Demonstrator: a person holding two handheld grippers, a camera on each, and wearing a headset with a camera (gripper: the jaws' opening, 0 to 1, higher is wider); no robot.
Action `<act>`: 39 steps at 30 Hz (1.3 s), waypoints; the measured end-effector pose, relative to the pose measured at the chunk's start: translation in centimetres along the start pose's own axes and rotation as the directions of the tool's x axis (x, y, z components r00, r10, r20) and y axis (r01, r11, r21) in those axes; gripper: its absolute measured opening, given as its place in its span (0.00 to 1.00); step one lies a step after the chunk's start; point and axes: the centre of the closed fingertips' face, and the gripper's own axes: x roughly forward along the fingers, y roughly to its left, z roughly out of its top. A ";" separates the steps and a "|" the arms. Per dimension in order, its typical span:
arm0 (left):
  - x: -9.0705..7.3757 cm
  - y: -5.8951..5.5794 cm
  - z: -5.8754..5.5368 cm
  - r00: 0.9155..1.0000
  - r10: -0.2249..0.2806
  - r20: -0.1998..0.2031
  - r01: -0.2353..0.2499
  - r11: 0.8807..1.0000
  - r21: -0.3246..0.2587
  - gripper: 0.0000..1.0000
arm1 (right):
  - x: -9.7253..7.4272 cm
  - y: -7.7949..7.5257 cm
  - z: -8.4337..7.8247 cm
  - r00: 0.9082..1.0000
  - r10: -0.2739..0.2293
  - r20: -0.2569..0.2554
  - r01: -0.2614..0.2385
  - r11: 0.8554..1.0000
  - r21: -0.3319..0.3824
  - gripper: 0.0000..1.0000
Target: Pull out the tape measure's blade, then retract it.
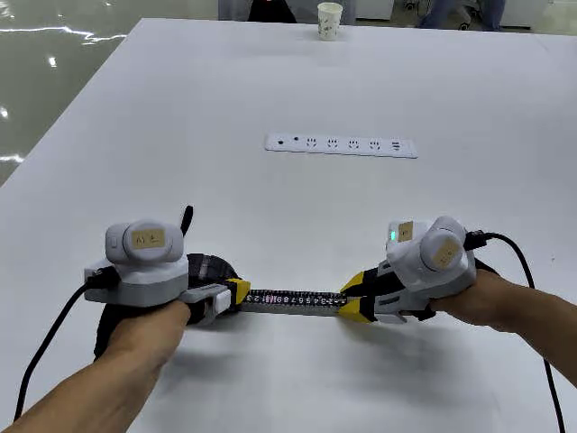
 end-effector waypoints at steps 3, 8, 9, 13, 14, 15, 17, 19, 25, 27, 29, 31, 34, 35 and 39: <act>0.0 0.0 0.0 1.000 -0.002 -0.001 0.002 1.000 -0.001 0.60 | 0.2 0.0 0.2 1.000 0.003 0.005 -0.003 1.000 0.000 0.10; 0.1 0.1 0.0 1.000 -0.004 -0.002 0.004 1.000 -0.003 0.60 | 0.7 0.1 0.7 1.000 0.006 0.009 -0.006 1.000 -0.003 0.10; 0.1 0.1 0.0 1.000 -0.004 -0.002 0.004 1.000 -0.003 0.60 | 0.7 0.1 0.8 1.000 0.008 0.010 -0.007 1.000 -0.002 0.10; 0.1 0.1 0.0 1.000 -0.005 -0.003 0.005 1.000 -0.004 0.60 | 1.0 0.2 1.1 1.000 0.011 0.013 -0.010 1.000 -0.005 0.10; 0.1 0.1 0.0 1.000 -0.006 -0.003 0.006 1.000 -0.004 0.60 | 1.1 0.2 1.2 1.000 0.011 0.012 -0.011 1.000 -0.005 0.10; 0.1 0.1 0.0 1.000 -0.006 -0.003 0.006 1.000 -0.004 0.60 | 1.1 0.2 1.2 1.000 0.012 0.012 -0.011 1.000 -0.006 0.10; 0.1 0.1 0.0 1.000 -0.007 -0.004 0.007 1.000 -0.005 0.60 | 1.2 0.2 1.3 1.000 0.013 0.013 -0.013 1.000 -0.004 0.10; 0.1 0.1 0.0 1.000 -0.008 -0.004 0.008 1.000 -0.005 0.60 | 1.4 0.2 1.4 1.000 0.014 0.014 -0.014 1.000 -0.006 0.10; 0.1 0.1 0.0 1.000 -0.010 -0.006 0.010 1.000 -0.006 0.60 | 1.9 0.3 1.9 1.000 0.019 0.019 -0.019 1.000 -0.005 0.10; 0.1 0.1 0.0 1.000 -0.011 -0.006 0.011 1.000 -0.007 0.60 | 2.1 0.3 2.1 1.000 0.021 0.021 -0.021 1.000 -0.005 0.10; 0.1 0.1 0.0 1.000 -0.012 -0.006 0.012 1.000 -0.008 0.60 | 2.3 0.4 2.3 0.999 0.023 0.023 -0.023 1.000 -0.005 0.10; 0.1 0.1 0.0 1.000 -0.013 -0.006 0.013 1.000 -0.008 0.60 | 2.5 0.4 2.5 0.999 0.026 0.026 -0.026 1.000 -0.005 0.10; 0.1 0.1 0.0 1.000 -0.014 -0.007 0.014 1.000 -0.009 0.60 | 2.7 0.5 2.7 0.999 0.028 0.028 -0.027 1.000 -0.005 0.10; 0.1 0.1 0.0 1.000 -0.014 -0.008 0.014 1.000 -0.009 0.60 | 2.7 0.5 2.8 0.999 0.028 0.028 -0.028 1.000 -0.005 0.10; 0.1 0.1 0.0 1.000 -0.015 -0.008 0.015 1.000 -0.010 0.60 | 3.0 0.5 3.0 0.999 0.030 0.028 -0.030 1.000 -0.007 0.10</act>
